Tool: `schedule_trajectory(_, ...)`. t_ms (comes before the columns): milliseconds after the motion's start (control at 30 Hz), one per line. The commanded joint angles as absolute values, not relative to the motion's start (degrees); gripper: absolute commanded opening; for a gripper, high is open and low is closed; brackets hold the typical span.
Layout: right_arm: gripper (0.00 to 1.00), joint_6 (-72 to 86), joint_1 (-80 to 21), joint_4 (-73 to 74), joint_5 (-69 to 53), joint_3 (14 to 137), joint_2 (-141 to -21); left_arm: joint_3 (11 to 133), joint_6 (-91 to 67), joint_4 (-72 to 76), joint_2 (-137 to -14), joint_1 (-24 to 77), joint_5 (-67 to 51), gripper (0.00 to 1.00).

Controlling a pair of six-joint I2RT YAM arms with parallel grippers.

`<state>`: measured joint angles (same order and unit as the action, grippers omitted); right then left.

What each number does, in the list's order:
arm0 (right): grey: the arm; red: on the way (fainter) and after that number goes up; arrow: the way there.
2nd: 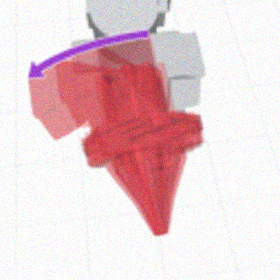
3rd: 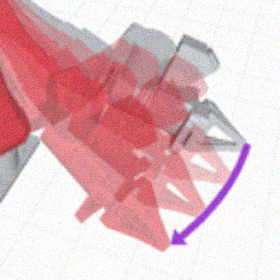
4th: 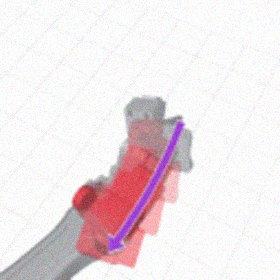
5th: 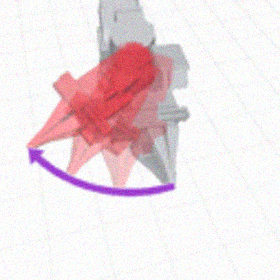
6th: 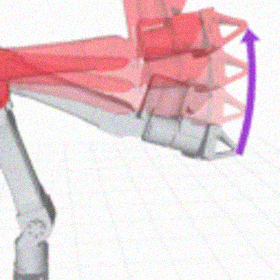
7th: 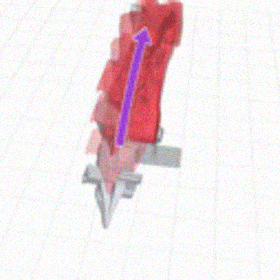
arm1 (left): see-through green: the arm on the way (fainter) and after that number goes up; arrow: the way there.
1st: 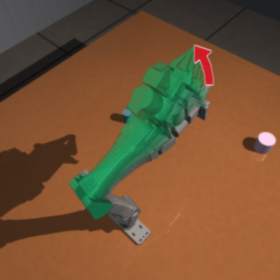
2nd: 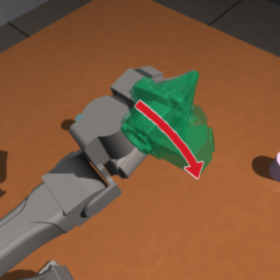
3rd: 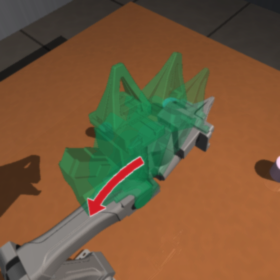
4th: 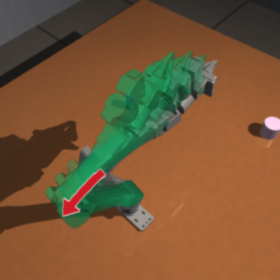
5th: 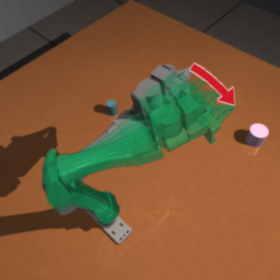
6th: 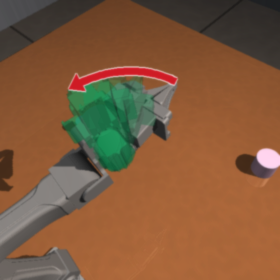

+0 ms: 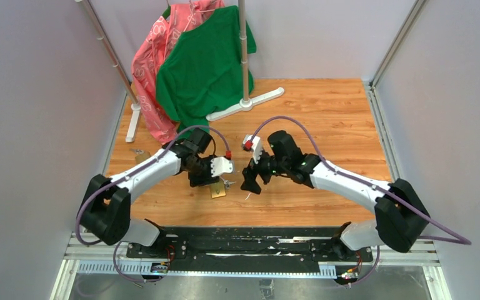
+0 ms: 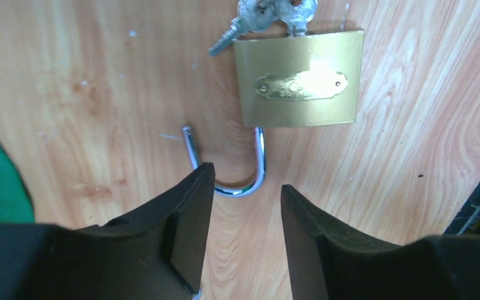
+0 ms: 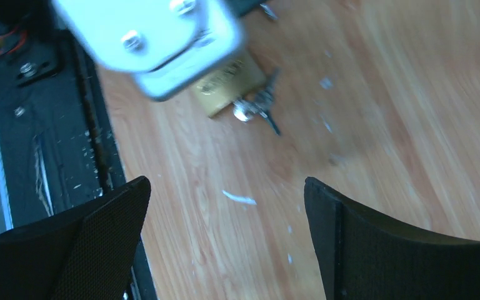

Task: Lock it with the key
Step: Move the lock to the center of the board, then pick up the lock from the center of the board.

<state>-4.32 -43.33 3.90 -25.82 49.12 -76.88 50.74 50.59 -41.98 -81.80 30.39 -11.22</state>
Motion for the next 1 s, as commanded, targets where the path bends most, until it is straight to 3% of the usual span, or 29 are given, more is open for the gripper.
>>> schedule_trajectory(0,0.97,-18.46,-44.79,-8.67,-44.23,48.37,-81.72,54.28,49.99,-43.44,-78.07,27.07,-14.89,0.53)
schedule_trajectory(100,0.99,-25.03,-45.85,-6.68,-45.50,54.48,-89.25,57.97,47.40,-45.82,-76.60,20.59,-17.75,0.54)
schedule_trajectory(300,0.96,-45.39,-52.42,15.43,-40.84,70.66,-103.28,63.33,34.82,-45.90,-71.77,3.17,-19.16,0.58)
schedule_trajectory(433,1.00,-46.46,-53.72,17.84,-39.46,76.26,-109.47,62.80,29.70,-45.68,-69.91,1.26,-12.88,0.74)
schedule_trajectory(667,1.00,-47.26,-57.20,25.49,-32.23,84.53,-117.54,59.45,29.18,-44.57,-66.38,1.22,-12.36,0.76)
schedule_trajectory(867,1.00,-47.99,-57.68,26.92,-27.29,84.23,-118.53,59.24,29.11,-45.70,-66.26,1.23,-13.34,0.78)
schedule_trajectory(967,0.91,-47.27,-57.69,26.90,-25.47,84.11,-119.33,59.21,28.64,-45.63,-66.12,1.23,-13.61,0.78)
